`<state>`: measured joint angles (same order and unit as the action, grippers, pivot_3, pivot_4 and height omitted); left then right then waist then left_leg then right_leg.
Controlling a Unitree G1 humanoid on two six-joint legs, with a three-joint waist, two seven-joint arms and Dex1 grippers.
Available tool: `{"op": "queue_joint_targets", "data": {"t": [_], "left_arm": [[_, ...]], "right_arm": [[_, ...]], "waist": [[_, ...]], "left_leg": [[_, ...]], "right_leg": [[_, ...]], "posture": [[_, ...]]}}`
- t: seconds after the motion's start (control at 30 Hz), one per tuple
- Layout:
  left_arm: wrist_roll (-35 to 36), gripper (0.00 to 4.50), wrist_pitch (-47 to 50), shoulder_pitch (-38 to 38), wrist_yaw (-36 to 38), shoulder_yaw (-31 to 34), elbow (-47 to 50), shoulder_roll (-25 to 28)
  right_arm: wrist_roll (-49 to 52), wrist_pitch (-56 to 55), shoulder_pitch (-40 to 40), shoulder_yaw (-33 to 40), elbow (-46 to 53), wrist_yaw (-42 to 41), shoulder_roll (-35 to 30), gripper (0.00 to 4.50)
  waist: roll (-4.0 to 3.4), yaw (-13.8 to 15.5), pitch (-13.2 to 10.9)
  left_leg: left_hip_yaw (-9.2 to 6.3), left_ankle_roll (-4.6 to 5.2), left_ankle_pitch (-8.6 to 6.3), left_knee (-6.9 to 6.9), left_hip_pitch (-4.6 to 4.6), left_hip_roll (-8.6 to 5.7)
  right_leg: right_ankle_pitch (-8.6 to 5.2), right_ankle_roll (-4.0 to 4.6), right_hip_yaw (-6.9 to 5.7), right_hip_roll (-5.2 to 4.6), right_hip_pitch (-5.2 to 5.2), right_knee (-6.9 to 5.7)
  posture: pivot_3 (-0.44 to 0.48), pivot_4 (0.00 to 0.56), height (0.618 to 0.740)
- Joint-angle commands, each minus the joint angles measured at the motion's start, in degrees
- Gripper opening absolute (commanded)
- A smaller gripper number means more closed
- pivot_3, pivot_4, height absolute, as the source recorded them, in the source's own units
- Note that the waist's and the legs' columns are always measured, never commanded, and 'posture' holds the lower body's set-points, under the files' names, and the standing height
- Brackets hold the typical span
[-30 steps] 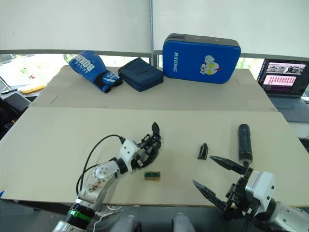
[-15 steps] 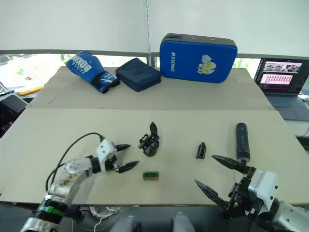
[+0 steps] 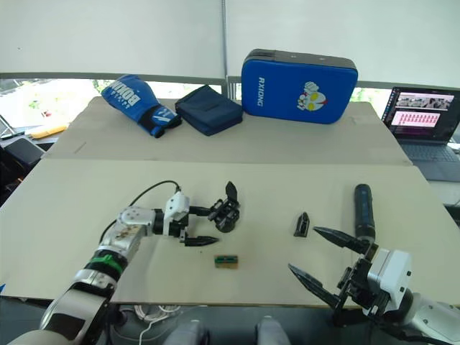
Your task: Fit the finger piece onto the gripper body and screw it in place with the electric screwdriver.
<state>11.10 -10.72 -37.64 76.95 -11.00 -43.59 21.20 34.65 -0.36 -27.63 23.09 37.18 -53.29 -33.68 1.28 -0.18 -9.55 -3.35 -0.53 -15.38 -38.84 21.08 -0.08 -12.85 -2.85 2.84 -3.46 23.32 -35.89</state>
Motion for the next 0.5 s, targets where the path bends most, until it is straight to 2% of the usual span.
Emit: {"op": "queue_joint_targets", "data": {"t": [0.03, 0.33, 0.4, 0.5], "left_arm": [[-1.39, 4.47, -3.92, -3.38, -0.22, 0.86, -4.95, -1.51], [-4.05, 4.47, -9.21, -7.68, -0.31, 1.66, -14.17, -4.87], [-4.12, 3.78, -9.66, -7.62, 0.54, 1.8, -14.66, -5.2], [-3.97, 2.36, -9.94, -6.65, 1.41, 2.34, -13.83, -5.28]], "right_arm": [[1.09, 0.46, 0.29, 0.77, 2.21, 0.6, -0.7, 4.5], [0.67, 1.06, -0.16, 0.57, 3.52, 2.06, -0.72, 4.5], [0.59, 1.03, -0.25, 0.48, 3.65, 2.22, -0.7, 4.5], [0.63, 0.93, -0.47, 0.57, 3.69, 2.39, -0.64, 4.5]], "waist": [[0.01, -0.17, 0.0], [0.01, -0.45, -0.01], [0.01, -0.4, -0.01], [0.01, -0.42, -0.01]], "left_leg": [[0.0, 0.0, 0.0, 0.0, 0.0, 0.0], [-0.01, 0.0, 0.0, -0.01, 0.0, -0.01], [-0.01, 0.0, 0.0, -0.01, 0.0, -0.02], [-0.01, 0.0, 0.0, -0.01, 0.0, -0.02]], "right_leg": [[0.0, 0.0, 0.0, 0.0, 0.0, 0.0], [-0.01, -0.03, 0.0, -0.01, -0.01, -0.01], [0.0, -0.04, 0.01, -0.01, -0.01, -0.01], [0.0, -0.04, 0.01, -0.02, -0.02, -0.01]], "posture": [[0.0, 0.15, 0.74], [0.0, 0.15, 0.74], [0.0, 0.15, 0.74], [0.0, 0.15, 0.74]]}}
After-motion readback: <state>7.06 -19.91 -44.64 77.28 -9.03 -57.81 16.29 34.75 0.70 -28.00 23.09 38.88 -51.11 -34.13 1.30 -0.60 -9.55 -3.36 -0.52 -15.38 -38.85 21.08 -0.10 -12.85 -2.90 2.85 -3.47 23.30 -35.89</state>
